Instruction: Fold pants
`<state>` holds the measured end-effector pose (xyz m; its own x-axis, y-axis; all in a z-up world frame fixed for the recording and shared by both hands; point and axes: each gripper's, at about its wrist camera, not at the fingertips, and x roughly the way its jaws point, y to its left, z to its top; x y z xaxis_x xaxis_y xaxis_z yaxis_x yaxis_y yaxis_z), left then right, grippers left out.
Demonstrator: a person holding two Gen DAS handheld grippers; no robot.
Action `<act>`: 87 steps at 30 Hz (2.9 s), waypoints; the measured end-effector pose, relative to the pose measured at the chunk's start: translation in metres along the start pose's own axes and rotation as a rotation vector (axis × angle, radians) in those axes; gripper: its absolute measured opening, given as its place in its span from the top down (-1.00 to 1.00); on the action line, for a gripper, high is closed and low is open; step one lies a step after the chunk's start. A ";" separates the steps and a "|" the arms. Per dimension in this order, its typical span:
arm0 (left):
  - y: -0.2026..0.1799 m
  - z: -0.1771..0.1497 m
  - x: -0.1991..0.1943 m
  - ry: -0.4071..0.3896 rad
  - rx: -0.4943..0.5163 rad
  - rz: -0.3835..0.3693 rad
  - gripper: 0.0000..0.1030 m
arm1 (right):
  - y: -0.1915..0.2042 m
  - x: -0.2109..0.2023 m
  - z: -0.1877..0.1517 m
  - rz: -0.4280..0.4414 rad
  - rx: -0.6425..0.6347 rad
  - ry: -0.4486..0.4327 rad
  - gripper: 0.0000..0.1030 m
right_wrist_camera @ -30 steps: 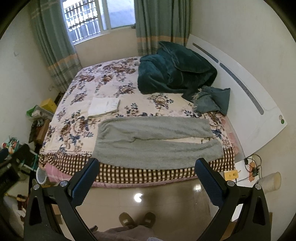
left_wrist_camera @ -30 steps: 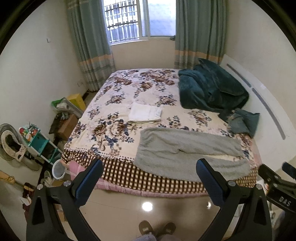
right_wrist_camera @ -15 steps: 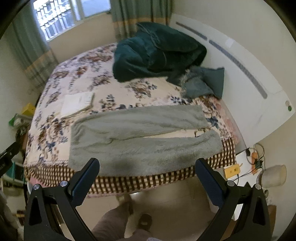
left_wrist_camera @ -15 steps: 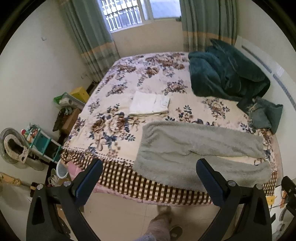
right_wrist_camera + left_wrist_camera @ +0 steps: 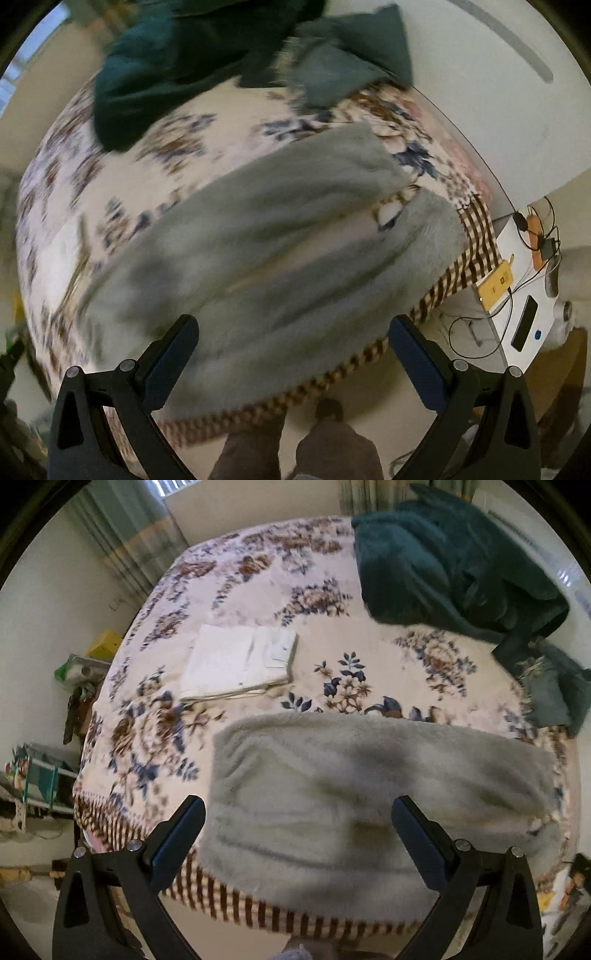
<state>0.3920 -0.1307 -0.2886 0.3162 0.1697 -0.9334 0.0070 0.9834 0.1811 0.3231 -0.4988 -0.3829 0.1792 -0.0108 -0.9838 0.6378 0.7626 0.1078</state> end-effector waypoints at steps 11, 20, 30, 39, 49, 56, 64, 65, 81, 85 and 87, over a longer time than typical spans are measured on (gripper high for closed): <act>-0.085 0.069 0.196 0.128 0.023 0.115 -1.00 | 0.017 0.233 0.155 0.049 -0.082 0.165 -1.00; -0.104 0.066 0.328 0.333 -0.028 0.032 0.54 | 0.100 0.356 0.175 -0.081 -0.320 0.259 -0.55; -0.109 0.094 0.309 0.156 -0.050 -0.075 1.00 | 0.115 0.325 0.209 -0.116 -0.406 0.027 1.00; -0.115 0.124 0.272 0.070 -0.034 -0.078 0.96 | 0.060 0.298 0.250 0.055 -0.266 0.173 -0.23; -0.158 0.009 0.219 0.158 -0.052 -0.248 -0.42 | -0.239 0.220 0.135 -0.123 0.171 0.135 -0.56; -0.202 -0.058 0.230 0.291 -0.023 -0.250 -0.42 | -0.350 0.273 0.103 -0.035 0.313 0.314 0.16; -0.236 -0.079 0.213 0.267 0.083 -0.251 -0.42 | -0.360 0.240 0.099 -0.035 0.333 0.201 0.41; -0.239 -0.080 0.213 0.269 0.086 -0.257 -0.42 | -0.363 0.247 0.100 -0.028 0.349 0.236 0.06; -0.251 -0.084 0.205 0.278 0.077 -0.306 -0.42 | -0.441 0.213 0.005 0.416 0.953 -0.075 -0.20; -0.256 -0.087 0.205 0.289 0.085 -0.323 -0.42 | -0.447 0.239 0.008 0.220 0.840 0.103 -0.21; -0.264 -0.088 0.206 0.298 0.092 -0.333 -0.42 | -0.451 0.262 0.012 0.235 0.819 0.152 -0.19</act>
<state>0.3714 -0.3495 -0.5558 -0.0041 -0.1308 -0.9914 0.1508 0.9800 -0.1299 0.0915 -0.8529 -0.6874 0.3087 0.2201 -0.9254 0.9463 0.0273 0.3221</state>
